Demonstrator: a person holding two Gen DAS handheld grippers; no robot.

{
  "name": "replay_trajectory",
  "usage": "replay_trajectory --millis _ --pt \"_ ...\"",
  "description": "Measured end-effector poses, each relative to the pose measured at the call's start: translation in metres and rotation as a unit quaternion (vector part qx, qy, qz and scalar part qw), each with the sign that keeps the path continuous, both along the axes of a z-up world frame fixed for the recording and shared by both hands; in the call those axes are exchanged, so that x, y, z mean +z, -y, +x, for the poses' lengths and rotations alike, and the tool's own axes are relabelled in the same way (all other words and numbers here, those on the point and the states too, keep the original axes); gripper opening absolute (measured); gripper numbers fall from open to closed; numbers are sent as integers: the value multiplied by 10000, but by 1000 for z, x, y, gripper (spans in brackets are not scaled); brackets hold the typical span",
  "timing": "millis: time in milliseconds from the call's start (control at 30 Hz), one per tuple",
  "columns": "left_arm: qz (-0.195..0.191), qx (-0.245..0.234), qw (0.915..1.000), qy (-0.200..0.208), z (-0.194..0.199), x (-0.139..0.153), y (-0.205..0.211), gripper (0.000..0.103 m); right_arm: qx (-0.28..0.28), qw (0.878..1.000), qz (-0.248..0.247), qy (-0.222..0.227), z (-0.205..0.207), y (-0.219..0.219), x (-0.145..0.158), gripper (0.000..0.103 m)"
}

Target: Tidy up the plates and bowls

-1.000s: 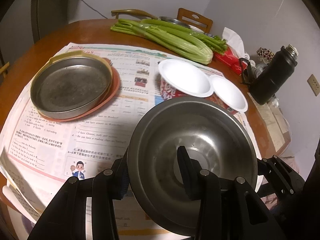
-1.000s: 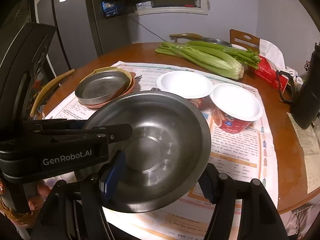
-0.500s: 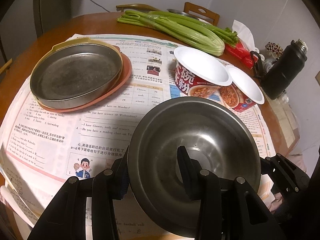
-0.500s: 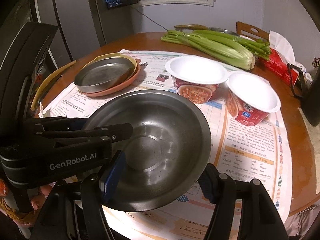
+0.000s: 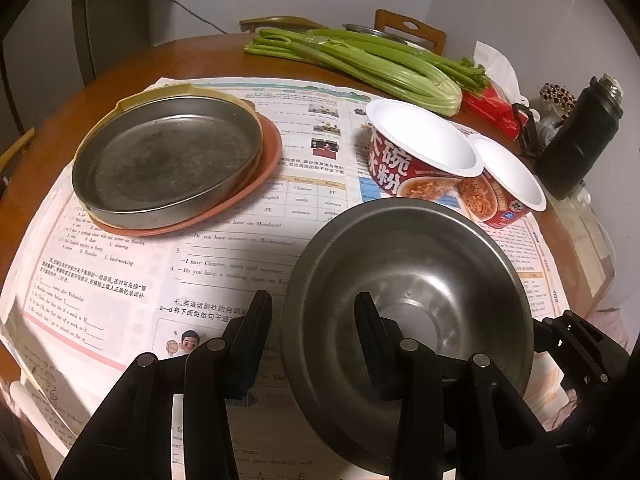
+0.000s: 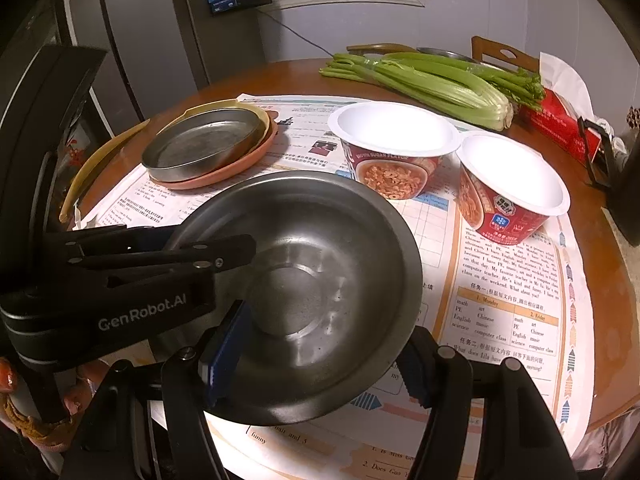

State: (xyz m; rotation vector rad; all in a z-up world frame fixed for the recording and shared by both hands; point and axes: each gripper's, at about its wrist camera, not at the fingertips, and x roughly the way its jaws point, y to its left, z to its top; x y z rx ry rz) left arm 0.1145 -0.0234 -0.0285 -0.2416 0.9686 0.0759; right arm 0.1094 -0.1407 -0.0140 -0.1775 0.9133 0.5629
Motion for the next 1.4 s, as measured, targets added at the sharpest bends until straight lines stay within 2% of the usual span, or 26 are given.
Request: replay_trajectory --millis 300,1000,1400 --pt "61 83 9996 274 -9 14 -7 44 -143 9994 321 14 1 10 9 68" --pt "125 44 9989 450 -20 32 -6 45 -571 9965 591 175 6 32 23 68" --pt "258 -238 9974 636 -1 57 1 46 -705 9943 776 209 12 41 36 68"
